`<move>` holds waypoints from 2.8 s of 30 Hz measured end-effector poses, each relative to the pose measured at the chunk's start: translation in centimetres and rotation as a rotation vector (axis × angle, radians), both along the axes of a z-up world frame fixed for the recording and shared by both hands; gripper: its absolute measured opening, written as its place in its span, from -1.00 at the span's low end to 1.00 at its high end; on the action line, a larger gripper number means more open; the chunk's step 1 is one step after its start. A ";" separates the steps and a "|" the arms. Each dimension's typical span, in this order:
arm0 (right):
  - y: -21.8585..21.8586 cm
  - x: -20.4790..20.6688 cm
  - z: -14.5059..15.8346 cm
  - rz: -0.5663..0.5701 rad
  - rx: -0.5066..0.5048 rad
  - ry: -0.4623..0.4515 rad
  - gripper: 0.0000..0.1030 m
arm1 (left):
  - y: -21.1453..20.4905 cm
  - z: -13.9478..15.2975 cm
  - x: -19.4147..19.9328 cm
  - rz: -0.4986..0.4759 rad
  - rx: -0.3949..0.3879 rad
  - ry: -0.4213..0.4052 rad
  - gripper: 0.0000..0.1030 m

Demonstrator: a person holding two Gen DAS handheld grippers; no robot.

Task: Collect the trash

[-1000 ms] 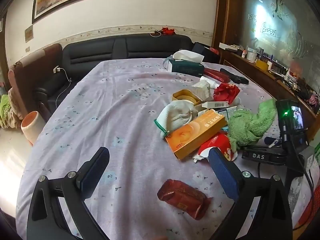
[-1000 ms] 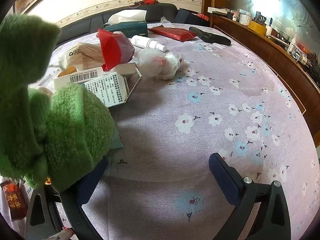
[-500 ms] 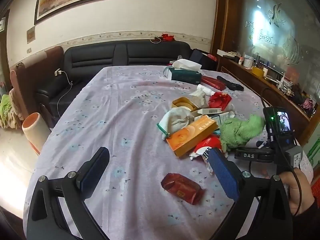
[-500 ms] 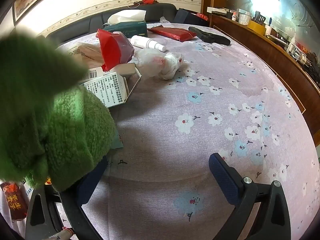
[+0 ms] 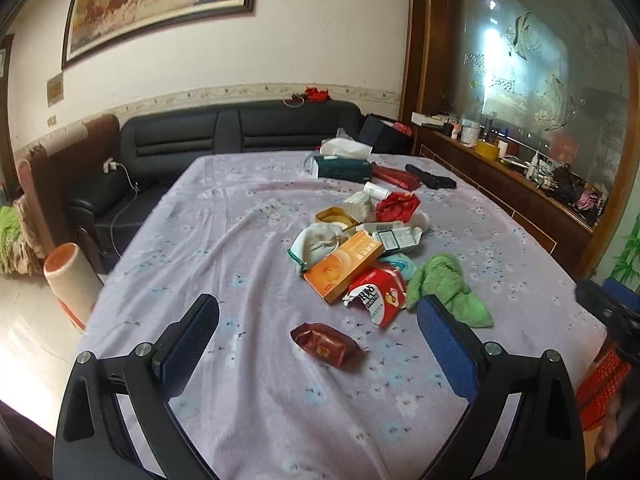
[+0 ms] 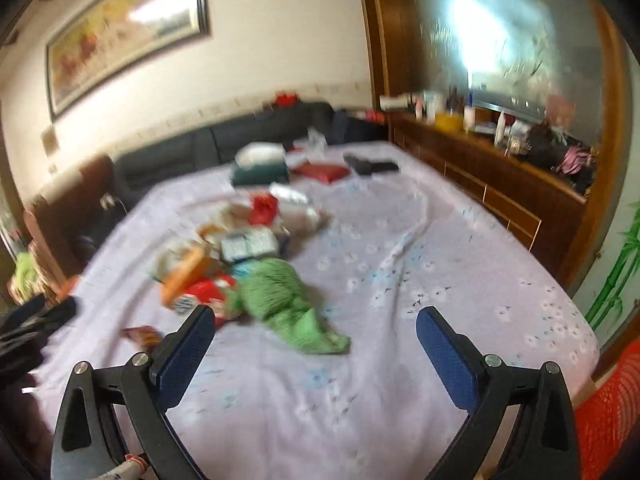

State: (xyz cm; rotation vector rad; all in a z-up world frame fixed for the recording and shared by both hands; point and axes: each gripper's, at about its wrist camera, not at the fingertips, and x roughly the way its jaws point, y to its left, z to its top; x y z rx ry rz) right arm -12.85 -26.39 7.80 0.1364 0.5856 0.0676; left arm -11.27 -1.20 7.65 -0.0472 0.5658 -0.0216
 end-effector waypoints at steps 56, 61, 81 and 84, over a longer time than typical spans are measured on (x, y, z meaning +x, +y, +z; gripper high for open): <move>0.0 -14.1 5.3 0.000 0.050 -0.284 0.99 | -2.5 3.9 -5.8 -0.017 0.017 -0.089 0.92; 0.0 -14.1 5.3 0.000 0.049 -0.285 0.99 | -2.5 3.8 -5.8 -0.016 0.017 -0.088 0.92; 0.5 -13.9 5.5 0.004 0.047 -0.287 0.99 | -2.4 3.8 -5.8 -0.019 0.017 -0.084 0.92; 0.7 -13.7 5.5 0.007 0.046 -0.282 0.99 | -2.2 3.8 -5.9 -0.023 0.007 -0.083 0.92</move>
